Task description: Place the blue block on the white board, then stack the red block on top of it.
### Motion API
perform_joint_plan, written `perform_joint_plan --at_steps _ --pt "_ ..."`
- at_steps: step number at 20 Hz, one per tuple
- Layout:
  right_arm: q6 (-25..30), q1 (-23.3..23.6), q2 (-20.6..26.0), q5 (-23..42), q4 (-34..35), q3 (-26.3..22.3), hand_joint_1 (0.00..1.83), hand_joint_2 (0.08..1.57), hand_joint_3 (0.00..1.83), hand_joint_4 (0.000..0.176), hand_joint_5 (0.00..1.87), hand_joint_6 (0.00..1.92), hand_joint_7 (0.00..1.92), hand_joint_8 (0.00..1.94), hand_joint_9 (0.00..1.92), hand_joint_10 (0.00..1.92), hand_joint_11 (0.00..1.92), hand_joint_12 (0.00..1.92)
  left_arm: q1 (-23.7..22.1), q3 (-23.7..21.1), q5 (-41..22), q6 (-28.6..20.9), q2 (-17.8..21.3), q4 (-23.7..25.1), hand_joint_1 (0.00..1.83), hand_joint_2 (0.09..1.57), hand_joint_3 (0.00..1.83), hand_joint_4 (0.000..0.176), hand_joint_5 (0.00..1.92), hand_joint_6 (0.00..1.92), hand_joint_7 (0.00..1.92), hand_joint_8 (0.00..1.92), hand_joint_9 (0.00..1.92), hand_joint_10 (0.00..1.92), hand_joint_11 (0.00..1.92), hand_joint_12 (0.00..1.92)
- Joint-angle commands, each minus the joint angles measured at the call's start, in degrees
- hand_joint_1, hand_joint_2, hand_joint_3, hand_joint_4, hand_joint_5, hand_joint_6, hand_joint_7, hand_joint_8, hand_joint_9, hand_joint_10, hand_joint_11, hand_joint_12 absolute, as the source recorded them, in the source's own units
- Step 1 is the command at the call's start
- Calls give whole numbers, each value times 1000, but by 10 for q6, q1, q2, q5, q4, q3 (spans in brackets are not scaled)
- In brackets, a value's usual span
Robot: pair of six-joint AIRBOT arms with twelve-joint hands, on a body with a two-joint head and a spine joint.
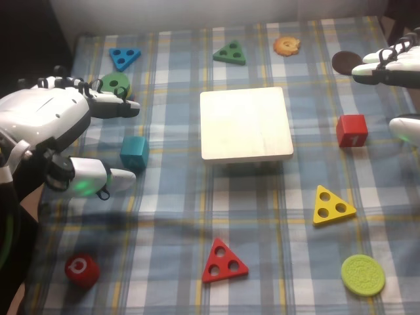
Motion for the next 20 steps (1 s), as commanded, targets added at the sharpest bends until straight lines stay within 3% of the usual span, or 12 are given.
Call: perform_joint_plan --at_steps 1,5,8,9,10,12,18,20 --pt "4 8 2 71 14 1 393 1375 1 0 430 1 435 2 418 2 339 194 -12 9 -40 14 -4 7 769 952 0 176 488 5 347 2 312 1 40 333" --pt "4 8 2 71 13 1 379 1381 1 0 435 1 433 0 415 0 348 163 -28 37 -5 48 -26 -24 819 932 0 164 630 5 429 4 384 5 75 305" --pt "8 7 2 71 13 1 387 1383 1 0 443 3 433 0 412 0 355 159 -38 55 7 51 -42 -36 844 942 3 143 697 19 454 7 398 5 60 289" --pt "9 7 2 71 13 1 402 1383 0 0 447 3 438 1 413 0 356 153 -40 58 9 58 -45 -40 854 949 2 125 749 12 477 5 413 4 68 292" --pt "9 7 2 71 13 1 405 1385 1 0 448 3 439 2 413 0 356 151 -41 60 10 64 -47 -44 856 958 4 118 782 18 484 5 412 2 64 290" --pt "9 7 2 71 13 1 403 1386 1 0 447 2 439 1 413 1 358 149 -43 63 11 65 -49 -47 854 978 10 128 804 18 494 6 406 0 50 281" --pt "10 5 2 71 13 1 405 1399 5 0 450 2 448 4 423 4 372 147 -46 71 13 65 -58 -55 877 1007 3 103 927 8 586 8 444 2 64 254" --pt "10 5 2 71 13 1 398 1398 4 0 453 3 452 4 428 5 378 146 -47 73 13 65 -62 -56 869 1007 2 119 919 2 580 4 438 0 63 251"
